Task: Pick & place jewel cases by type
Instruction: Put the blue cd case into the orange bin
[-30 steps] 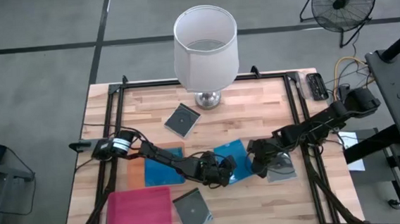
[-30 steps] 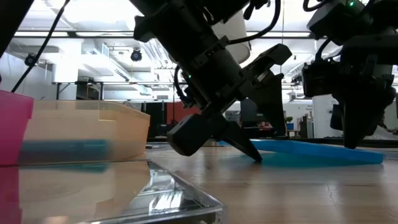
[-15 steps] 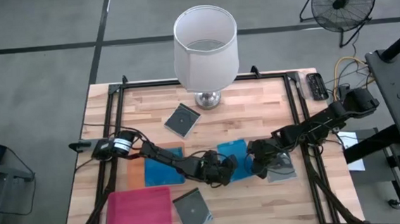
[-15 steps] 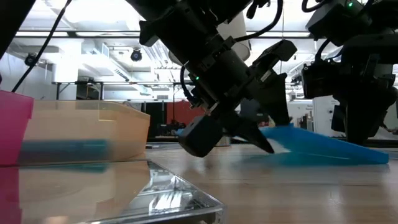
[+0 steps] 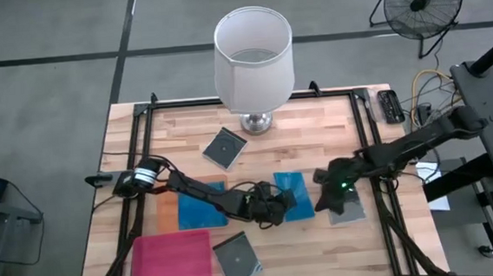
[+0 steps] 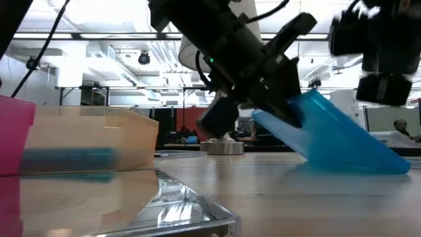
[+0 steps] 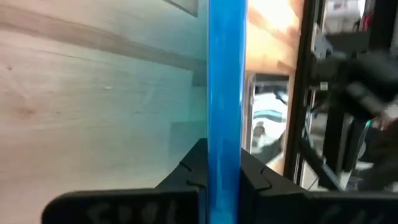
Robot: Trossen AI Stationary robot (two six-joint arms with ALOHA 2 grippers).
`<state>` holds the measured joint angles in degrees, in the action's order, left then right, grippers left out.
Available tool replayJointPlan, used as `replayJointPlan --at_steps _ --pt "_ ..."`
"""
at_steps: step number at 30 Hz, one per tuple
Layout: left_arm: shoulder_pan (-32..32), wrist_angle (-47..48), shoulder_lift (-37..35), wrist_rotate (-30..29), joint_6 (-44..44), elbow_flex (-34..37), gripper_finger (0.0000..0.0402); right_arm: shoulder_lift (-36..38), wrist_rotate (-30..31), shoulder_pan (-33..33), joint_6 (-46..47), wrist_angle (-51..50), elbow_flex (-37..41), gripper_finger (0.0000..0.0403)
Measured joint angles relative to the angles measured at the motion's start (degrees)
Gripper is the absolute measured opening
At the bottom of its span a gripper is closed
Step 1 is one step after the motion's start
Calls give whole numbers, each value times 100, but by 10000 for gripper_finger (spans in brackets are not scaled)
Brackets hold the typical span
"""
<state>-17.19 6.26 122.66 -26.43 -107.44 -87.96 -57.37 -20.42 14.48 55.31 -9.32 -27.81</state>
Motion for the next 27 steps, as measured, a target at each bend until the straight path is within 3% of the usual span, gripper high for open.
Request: replayJointPlan --at_steps 4,7,13,27 --pt "0 73 -235 132 582 17 7 975 1 -4 -67 -601 -256 9" --pt "-1 74 -495 237 1132 13 7 1556 335 -11 -164 -1335 -530 9" --pt "22 324 -1225 759 2514 11 6 2236 888 -13 -186 -2219 -862 9" --pt "74 3433 -3078 2298 4661 9 6 1925 1031 -13 -323 -2337 -842 9"
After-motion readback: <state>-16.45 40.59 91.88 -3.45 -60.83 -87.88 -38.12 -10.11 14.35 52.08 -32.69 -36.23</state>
